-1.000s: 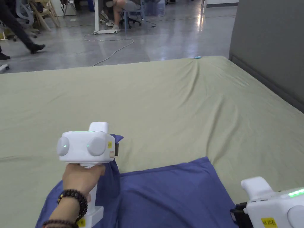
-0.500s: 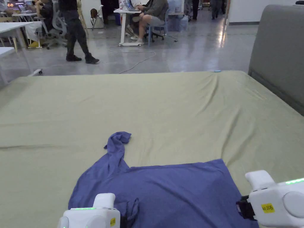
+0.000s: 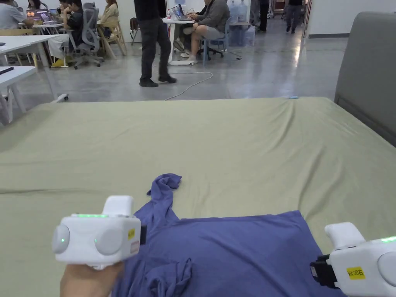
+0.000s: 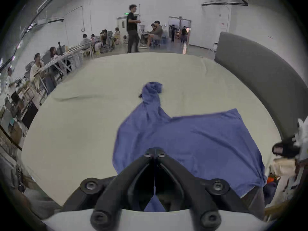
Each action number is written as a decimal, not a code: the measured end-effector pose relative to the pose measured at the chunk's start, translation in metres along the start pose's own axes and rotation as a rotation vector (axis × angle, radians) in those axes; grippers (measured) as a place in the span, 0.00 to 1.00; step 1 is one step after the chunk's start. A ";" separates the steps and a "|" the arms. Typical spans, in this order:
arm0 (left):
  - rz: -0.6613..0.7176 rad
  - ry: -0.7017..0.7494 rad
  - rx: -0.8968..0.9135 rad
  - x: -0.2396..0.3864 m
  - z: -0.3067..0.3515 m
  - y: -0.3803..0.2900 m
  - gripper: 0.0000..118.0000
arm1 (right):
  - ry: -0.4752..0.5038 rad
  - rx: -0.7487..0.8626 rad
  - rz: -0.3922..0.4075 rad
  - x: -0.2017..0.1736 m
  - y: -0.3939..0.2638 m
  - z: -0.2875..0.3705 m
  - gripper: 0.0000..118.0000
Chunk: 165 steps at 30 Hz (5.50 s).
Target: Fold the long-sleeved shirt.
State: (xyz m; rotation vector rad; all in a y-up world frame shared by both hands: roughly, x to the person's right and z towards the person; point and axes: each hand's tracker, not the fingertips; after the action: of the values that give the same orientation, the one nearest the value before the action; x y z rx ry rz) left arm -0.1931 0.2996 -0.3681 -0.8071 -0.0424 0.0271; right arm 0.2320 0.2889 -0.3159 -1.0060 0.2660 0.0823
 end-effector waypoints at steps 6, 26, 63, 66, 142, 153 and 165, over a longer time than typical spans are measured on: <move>0.100 0.059 -0.026 -0.053 -0.057 0.054 0.12 | -0.015 -0.002 0.012 0.001 0.006 -0.007 0.00; 0.059 0.089 -0.326 -0.063 -0.188 0.037 0.03 | -0.086 -0.099 -0.048 0.037 0.063 -0.085 0.00; 0.045 0.023 -0.079 -0.054 -0.084 0.162 0.00 | -0.260 -0.069 -0.016 0.082 0.279 -0.089 0.00; 0.014 0.052 0.045 -0.044 -0.047 0.213 0.00 | -0.318 0.037 0.000 0.085 0.314 -0.033 0.00; -0.219 0.125 -0.440 -0.005 0.058 -0.152 0.00 | -0.037 -0.427 0.087 0.074 -0.112 -0.003 0.00; -0.113 0.150 -0.196 -0.019 0.073 -0.123 0.77 | -0.098 -0.196 0.058 0.070 -0.077 0.025 0.92; -0.103 0.067 -0.038 0.022 0.014 -0.034 0.00 | -0.050 -0.088 0.028 0.036 0.023 -0.014 0.00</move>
State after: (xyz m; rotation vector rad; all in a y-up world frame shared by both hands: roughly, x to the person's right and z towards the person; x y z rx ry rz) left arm -0.1719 0.2874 -0.3334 -0.8427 -0.0210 -0.0981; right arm 0.2595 0.2873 -0.3508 -1.0862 0.2327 0.1453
